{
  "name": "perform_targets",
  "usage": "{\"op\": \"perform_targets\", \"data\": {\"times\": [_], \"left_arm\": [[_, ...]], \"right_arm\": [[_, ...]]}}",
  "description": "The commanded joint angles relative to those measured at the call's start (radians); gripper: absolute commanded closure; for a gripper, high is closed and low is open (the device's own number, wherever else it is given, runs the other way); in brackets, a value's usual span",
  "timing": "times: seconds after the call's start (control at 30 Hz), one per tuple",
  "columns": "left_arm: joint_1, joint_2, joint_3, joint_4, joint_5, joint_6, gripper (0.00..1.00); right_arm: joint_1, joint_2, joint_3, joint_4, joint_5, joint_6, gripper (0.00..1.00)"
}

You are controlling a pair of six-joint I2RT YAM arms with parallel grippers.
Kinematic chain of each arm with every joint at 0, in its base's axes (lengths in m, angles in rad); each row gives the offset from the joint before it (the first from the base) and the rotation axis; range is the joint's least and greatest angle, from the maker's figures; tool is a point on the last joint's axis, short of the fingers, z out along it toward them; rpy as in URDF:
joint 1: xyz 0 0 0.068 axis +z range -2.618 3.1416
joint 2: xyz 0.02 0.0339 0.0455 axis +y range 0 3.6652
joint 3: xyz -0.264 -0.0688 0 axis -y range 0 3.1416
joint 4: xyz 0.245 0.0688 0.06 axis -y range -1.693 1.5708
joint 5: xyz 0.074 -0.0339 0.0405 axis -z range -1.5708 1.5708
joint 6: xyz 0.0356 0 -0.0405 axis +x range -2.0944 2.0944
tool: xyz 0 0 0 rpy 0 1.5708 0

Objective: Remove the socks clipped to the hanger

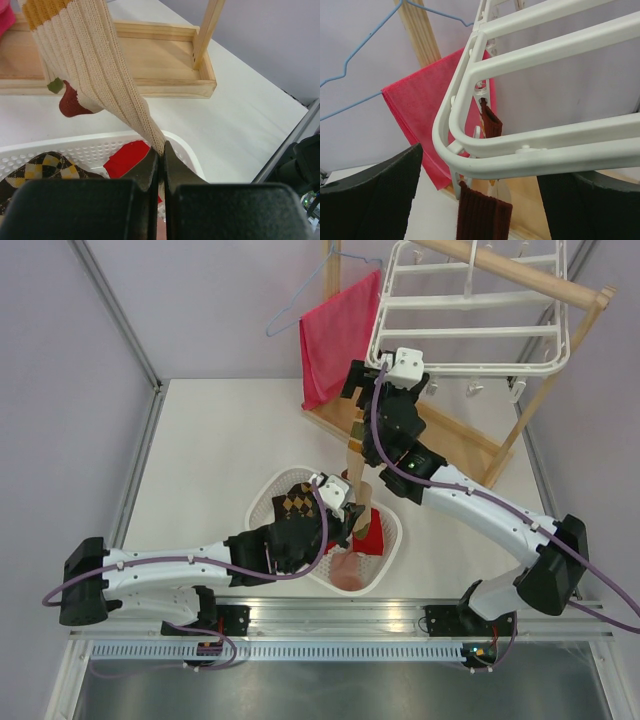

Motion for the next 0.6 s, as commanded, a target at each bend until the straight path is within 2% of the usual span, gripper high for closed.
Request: {"op": "perform_targets", "data": {"times": [0.0,0.2,0.37,0.57], "left_arm": [[-0.008,0.002,-0.005,-0.002,-0.005,0.010,0.98],[-0.008,0.015,-0.006,-0.002,0.001,-0.001,0.98],[-0.008,0.025,-0.002,-0.003,0.005,-0.008,0.98],[-0.008,0.032,0.000,-0.002,0.011,-0.014,0.98]], "right_arm": [[-0.002,-0.067,-0.041,0.128,0.032,-0.019,0.08],[-0.001,-0.101,-0.116,0.272,0.067,-0.081,0.33],[-0.001,-0.105,-0.144,0.352,0.072,-0.114,0.43],[-0.001,-0.094,-0.150,0.411,0.084,-0.144,0.65]]}}
